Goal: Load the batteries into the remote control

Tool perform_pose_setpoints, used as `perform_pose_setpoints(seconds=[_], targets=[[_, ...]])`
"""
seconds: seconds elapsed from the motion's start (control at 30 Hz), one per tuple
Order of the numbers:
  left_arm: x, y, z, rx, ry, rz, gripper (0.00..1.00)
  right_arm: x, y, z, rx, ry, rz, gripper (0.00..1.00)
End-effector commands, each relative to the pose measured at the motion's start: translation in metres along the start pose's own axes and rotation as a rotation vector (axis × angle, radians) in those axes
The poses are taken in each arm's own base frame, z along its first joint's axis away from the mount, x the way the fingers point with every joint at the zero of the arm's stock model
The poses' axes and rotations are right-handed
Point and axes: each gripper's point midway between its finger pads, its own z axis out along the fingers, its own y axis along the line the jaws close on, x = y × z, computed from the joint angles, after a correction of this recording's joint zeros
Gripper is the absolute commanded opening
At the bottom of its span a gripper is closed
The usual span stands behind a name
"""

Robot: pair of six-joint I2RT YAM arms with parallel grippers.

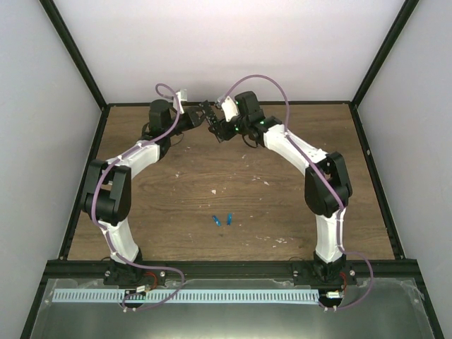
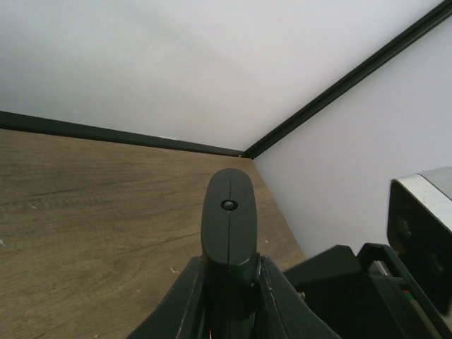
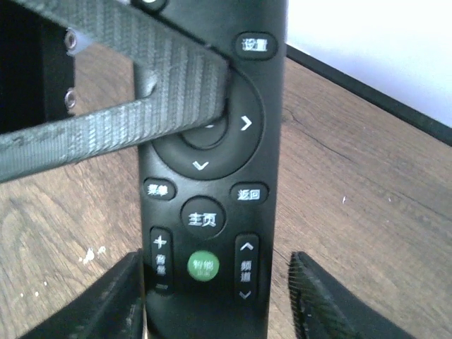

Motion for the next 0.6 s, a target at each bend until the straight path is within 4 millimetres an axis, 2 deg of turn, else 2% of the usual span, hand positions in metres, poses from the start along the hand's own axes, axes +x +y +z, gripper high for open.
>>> perform_pose_setpoints(seconds=[0.0, 0.1, 0.2, 0.33, 0.57], targets=[[0.007, -0.009, 0.004, 0.065, 0.031, 0.000, 0.13, -0.021, 0.004, -0.016, 0.027, -0.067, -0.034, 0.52], [0.008, -0.009, 0.007, 0.096, 0.056, -0.030, 0.11, -0.022, 0.007, -0.021, 0.014, -0.081, -0.039, 0.65], [0.008, -0.010, 0.006, 0.167, 0.091, -0.057, 0.07, -0.021, 0.010, -0.027, -0.005, -0.085, -0.044, 0.74], [0.005, -0.007, -0.001, 0.239, 0.105, -0.079, 0.03, -0.018, 0.016, -0.039, -0.095, -0.100, -0.025, 0.79], [0.005, -0.007, -0.016, 0.293, 0.107, -0.056, 0.01, -0.005, 0.031, -0.060, -0.318, -0.100, 0.026, 0.82]])
